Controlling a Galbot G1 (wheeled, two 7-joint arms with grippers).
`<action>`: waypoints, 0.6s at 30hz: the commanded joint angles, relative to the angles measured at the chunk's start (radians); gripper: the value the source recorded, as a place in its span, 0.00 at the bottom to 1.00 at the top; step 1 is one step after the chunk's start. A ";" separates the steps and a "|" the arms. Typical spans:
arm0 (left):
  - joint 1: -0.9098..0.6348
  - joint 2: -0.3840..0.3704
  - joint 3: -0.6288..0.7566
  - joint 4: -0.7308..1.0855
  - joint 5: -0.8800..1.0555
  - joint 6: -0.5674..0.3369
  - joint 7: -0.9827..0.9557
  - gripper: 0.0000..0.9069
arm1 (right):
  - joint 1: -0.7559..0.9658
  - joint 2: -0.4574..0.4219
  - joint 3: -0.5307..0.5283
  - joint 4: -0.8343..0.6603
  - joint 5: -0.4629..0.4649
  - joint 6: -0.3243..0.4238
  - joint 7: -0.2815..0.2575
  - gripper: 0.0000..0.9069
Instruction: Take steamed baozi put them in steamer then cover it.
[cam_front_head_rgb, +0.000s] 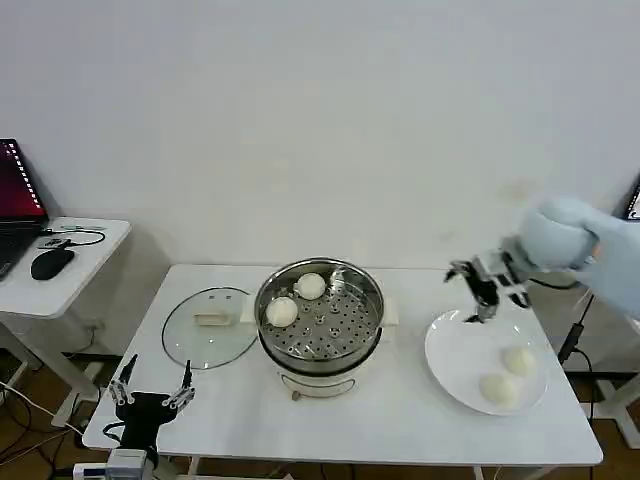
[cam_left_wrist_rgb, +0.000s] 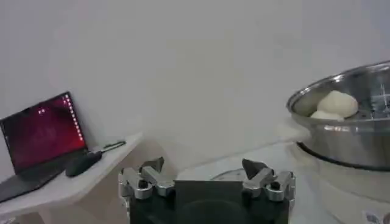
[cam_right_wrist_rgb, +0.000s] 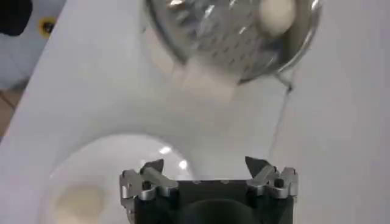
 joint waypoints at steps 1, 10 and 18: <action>-0.006 -0.003 0.014 0.013 0.011 0.000 0.001 1.00 | -0.402 -0.218 0.299 0.055 -0.178 0.113 -0.023 1.00; -0.008 0.001 0.016 0.024 0.012 0.002 0.005 1.00 | -0.473 -0.185 0.304 0.041 -0.183 0.055 -0.014 1.00; 0.003 0.005 0.007 0.031 0.014 0.001 0.005 1.00 | -0.518 -0.075 0.317 -0.017 -0.189 0.010 0.007 1.00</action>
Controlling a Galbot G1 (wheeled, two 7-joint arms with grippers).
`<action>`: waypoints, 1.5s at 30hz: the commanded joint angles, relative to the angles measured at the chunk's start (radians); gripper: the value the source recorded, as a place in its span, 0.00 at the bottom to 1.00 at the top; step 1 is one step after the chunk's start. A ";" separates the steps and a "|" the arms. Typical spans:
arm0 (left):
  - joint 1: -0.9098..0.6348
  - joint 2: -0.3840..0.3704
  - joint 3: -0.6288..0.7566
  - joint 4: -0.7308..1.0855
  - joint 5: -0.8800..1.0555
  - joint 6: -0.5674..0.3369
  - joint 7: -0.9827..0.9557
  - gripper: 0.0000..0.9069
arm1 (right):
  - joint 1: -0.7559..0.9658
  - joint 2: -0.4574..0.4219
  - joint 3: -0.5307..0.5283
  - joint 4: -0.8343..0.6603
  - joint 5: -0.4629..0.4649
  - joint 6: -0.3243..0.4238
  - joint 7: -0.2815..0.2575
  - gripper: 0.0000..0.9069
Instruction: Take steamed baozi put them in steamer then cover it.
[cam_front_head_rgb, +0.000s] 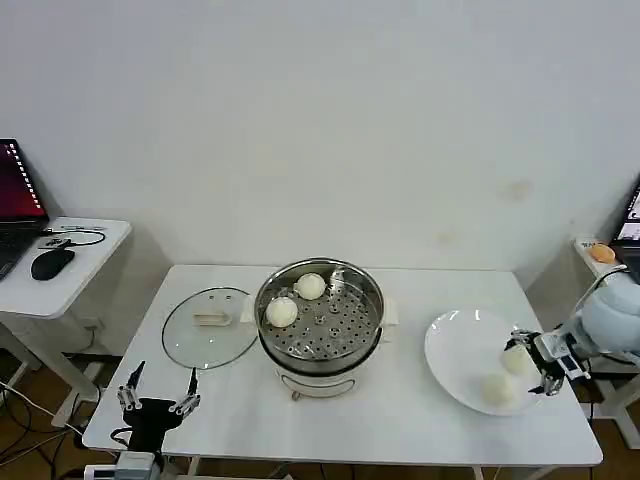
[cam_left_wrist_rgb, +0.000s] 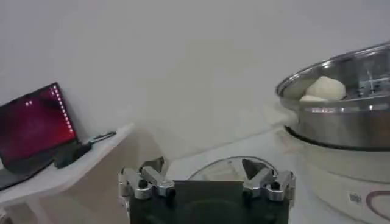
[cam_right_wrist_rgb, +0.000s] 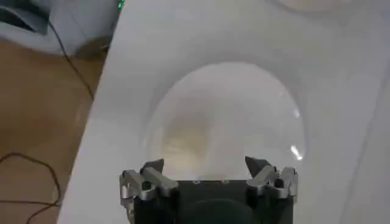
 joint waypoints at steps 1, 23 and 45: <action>0.000 0.001 0.001 0.000 0.003 0.000 0.000 1.00 | -0.111 0.028 0.067 -0.025 -0.036 -0.014 0.004 1.00; -0.009 -0.002 -0.005 0.015 0.007 0.003 0.001 1.00 | -0.134 0.169 0.065 -0.220 0.020 -0.111 0.027 1.00; -0.013 -0.003 -0.007 0.016 0.005 0.006 0.001 1.00 | -0.128 0.194 0.051 -0.242 0.053 -0.159 0.005 0.59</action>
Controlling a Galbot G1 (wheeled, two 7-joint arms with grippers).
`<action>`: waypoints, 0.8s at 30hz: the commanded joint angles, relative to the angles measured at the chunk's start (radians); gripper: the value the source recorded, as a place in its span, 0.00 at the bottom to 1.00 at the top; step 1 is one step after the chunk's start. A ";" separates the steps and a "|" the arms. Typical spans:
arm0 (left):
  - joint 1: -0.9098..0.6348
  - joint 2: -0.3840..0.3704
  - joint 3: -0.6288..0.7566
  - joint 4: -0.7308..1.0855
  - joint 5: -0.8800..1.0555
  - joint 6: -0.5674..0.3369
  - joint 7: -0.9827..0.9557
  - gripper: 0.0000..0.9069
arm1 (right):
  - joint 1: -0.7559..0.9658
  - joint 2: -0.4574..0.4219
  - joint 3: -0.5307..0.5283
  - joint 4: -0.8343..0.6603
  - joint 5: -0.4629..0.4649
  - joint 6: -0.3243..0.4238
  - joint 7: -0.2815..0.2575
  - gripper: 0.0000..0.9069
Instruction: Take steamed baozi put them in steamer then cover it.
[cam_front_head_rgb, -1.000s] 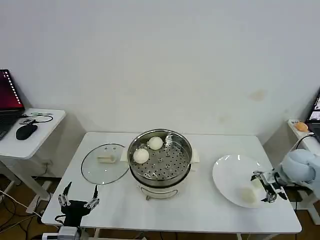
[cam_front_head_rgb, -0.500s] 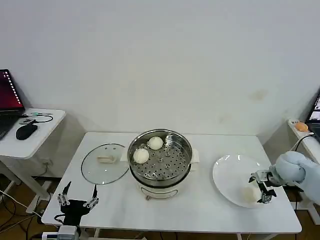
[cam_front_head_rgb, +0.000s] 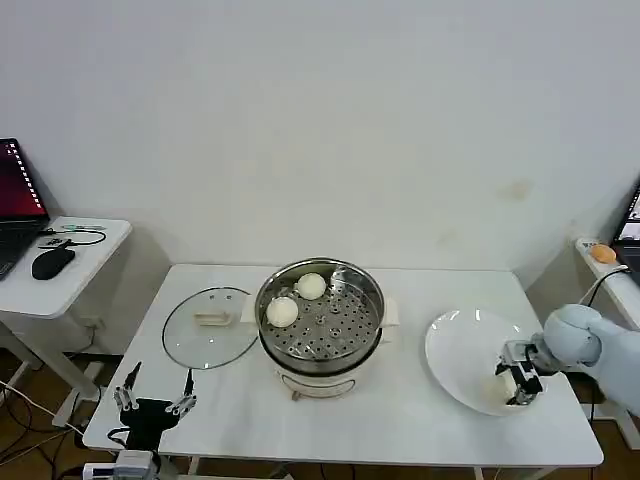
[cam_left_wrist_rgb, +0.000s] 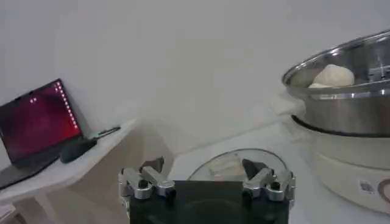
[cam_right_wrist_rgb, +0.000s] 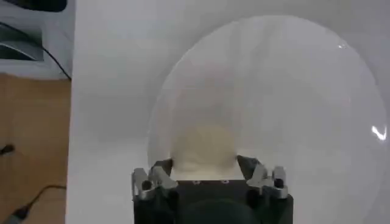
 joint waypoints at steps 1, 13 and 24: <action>0.000 0.000 0.001 0.000 0.000 0.000 0.000 1.00 | -0.003 0.006 0.000 -0.009 0.005 -0.010 -0.003 0.58; 0.004 0.003 -0.004 -0.005 0.000 0.001 -0.001 1.00 | 0.097 -0.008 -0.021 0.011 0.043 0.001 -0.036 0.56; -0.003 0.016 -0.022 0.006 -0.011 -0.001 -0.003 1.00 | 0.570 0.042 -0.219 0.005 0.180 0.026 -0.045 0.56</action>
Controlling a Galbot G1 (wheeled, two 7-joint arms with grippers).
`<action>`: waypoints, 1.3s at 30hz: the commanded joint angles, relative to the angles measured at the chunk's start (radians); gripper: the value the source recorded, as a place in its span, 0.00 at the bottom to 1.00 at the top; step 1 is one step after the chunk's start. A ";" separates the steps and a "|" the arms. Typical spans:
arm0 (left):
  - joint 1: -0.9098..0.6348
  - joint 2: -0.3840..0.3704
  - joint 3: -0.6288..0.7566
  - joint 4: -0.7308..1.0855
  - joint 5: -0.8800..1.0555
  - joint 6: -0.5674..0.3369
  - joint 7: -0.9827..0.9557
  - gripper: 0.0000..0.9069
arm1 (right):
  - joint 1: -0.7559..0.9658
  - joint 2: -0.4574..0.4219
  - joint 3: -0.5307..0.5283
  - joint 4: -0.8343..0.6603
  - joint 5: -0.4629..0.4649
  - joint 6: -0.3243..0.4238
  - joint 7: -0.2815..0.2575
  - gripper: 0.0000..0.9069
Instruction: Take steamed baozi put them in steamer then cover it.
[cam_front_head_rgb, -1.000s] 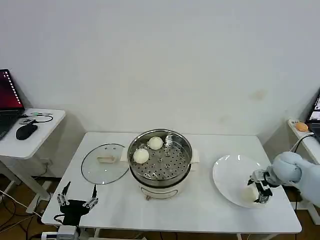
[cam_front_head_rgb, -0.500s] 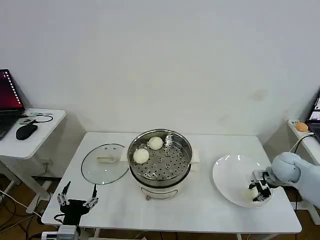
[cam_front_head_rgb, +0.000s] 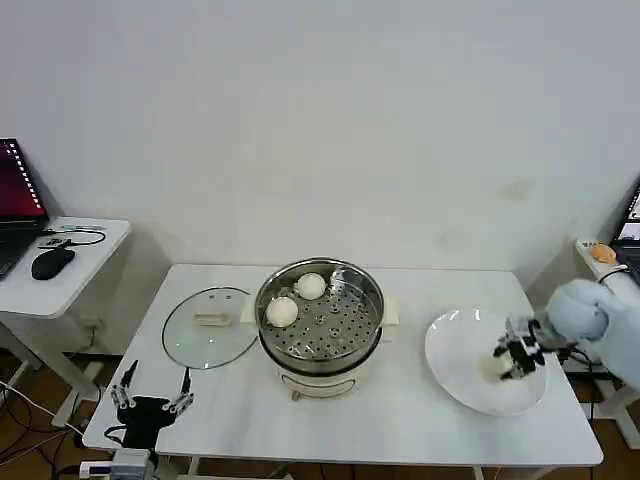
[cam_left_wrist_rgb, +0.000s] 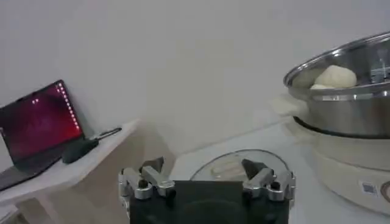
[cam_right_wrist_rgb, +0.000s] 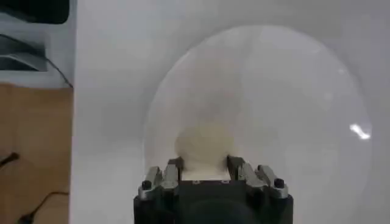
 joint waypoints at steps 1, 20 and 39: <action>0.001 0.001 -0.005 0.006 -0.001 -0.002 -0.001 1.00 | 0.334 0.040 -0.164 -0.008 0.081 0.010 -0.005 0.56; 0.032 -0.027 -0.035 -0.009 -0.031 0.000 -0.021 1.00 | 0.650 0.525 -0.360 -0.038 0.222 0.015 0.016 0.56; 0.093 -0.063 -0.070 -0.040 -0.024 -0.010 -0.033 1.00 | 0.473 0.711 -0.438 0.027 0.076 0.322 0.021 0.57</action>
